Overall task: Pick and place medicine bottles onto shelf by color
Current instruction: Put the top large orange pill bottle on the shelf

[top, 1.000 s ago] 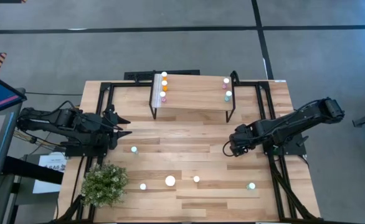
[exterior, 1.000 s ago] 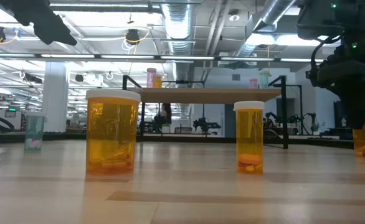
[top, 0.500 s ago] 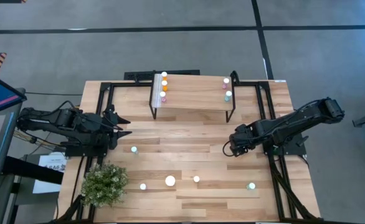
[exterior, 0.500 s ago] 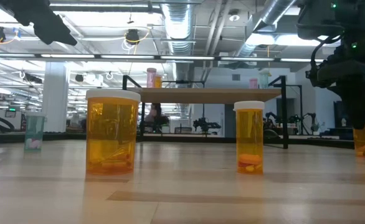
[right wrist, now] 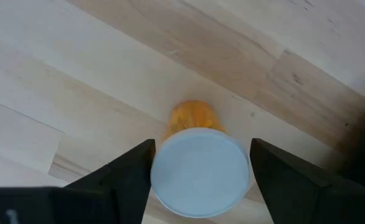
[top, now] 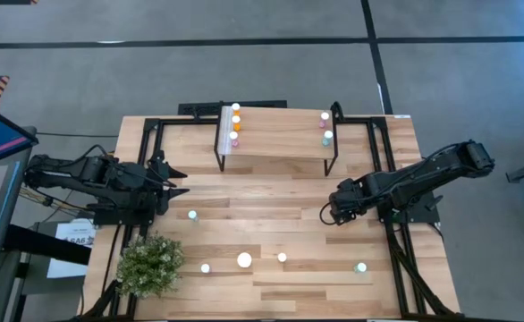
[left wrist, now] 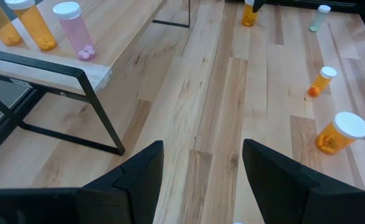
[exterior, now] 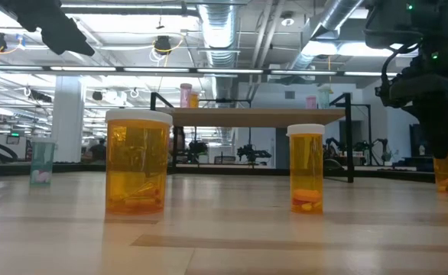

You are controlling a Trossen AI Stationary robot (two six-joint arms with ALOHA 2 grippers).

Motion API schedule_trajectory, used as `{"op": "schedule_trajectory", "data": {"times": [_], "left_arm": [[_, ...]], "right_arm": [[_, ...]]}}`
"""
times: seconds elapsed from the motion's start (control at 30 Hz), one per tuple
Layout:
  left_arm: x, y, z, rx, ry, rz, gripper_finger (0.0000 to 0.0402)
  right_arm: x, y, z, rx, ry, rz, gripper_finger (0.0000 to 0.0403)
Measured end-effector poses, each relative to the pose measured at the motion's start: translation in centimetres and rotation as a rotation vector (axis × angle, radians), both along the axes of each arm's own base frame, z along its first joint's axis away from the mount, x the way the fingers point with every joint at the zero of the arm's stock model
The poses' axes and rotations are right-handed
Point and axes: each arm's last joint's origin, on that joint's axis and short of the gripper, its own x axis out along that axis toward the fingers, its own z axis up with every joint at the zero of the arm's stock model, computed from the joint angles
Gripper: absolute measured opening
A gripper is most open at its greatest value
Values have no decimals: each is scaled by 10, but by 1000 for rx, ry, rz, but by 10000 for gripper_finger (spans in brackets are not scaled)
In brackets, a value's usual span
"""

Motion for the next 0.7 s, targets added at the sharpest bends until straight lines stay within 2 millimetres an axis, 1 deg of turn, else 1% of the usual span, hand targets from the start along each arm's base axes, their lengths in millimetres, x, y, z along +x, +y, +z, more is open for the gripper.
{"op": "schedule_trajectory", "data": {"times": [0.43, 0.7], "left_arm": [[0, 0, 0, 0, 0, 0, 206], [0, 0, 0, 0, 0, 0, 206]], "right_arm": [[1, 0, 1, 1, -4, 0, 281], [5, 1, 15, -6, -9, 0, 281]]}}
